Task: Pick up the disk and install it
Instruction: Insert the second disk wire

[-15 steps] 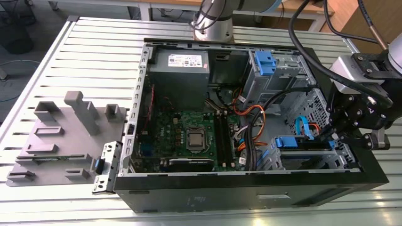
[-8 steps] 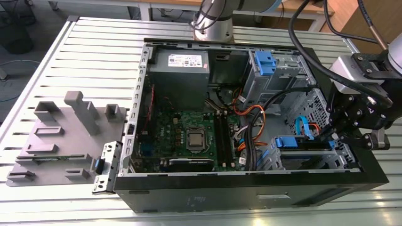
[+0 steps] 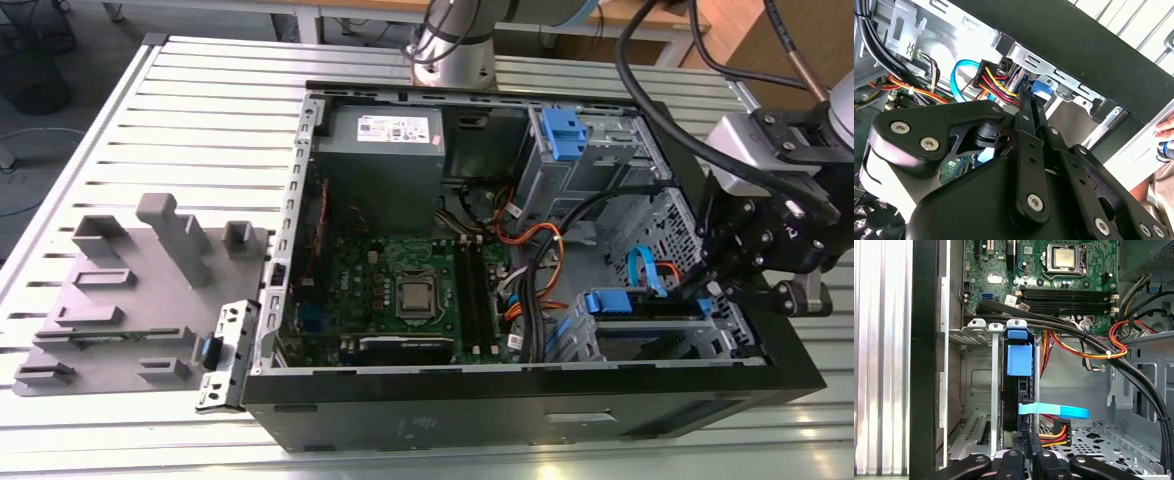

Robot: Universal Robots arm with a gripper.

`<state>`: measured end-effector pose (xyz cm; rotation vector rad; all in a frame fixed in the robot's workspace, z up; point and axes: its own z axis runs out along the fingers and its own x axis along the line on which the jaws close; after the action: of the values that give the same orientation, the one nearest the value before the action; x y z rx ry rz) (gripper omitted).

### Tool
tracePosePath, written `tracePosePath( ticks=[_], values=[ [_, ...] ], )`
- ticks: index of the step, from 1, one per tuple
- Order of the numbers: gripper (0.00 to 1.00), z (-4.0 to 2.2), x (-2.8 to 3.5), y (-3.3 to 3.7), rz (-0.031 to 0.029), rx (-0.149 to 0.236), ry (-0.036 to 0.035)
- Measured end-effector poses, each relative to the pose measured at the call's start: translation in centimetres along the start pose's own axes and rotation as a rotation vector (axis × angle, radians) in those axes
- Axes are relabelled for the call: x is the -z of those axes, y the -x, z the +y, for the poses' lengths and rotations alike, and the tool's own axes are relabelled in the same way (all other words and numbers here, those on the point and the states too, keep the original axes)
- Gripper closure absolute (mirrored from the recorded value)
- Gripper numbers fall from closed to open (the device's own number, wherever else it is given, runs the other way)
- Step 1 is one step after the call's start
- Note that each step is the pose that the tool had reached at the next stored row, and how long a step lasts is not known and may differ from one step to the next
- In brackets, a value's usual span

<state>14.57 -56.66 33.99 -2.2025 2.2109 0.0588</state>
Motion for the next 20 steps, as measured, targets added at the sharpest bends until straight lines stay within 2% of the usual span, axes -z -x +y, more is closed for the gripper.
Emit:
tracePosePath(
  ticks=[4,9,12,15,20],
  values=[
    [0.84,0.00,0.05,0.00,0.0038,0.000,0.0000],
    [0.84,0.14,0.06,0.12,0.0139,0.000,-0.0002],
    [0.84,0.34,0.05,0.28,0.0335,0.000,-0.0004],
    [0.84,0.58,-0.07,0.30,0.0453,0.000,-0.0004],
    [0.84,0.62,-0.22,0.74,0.0466,0.000,-0.0004]
  ],
)
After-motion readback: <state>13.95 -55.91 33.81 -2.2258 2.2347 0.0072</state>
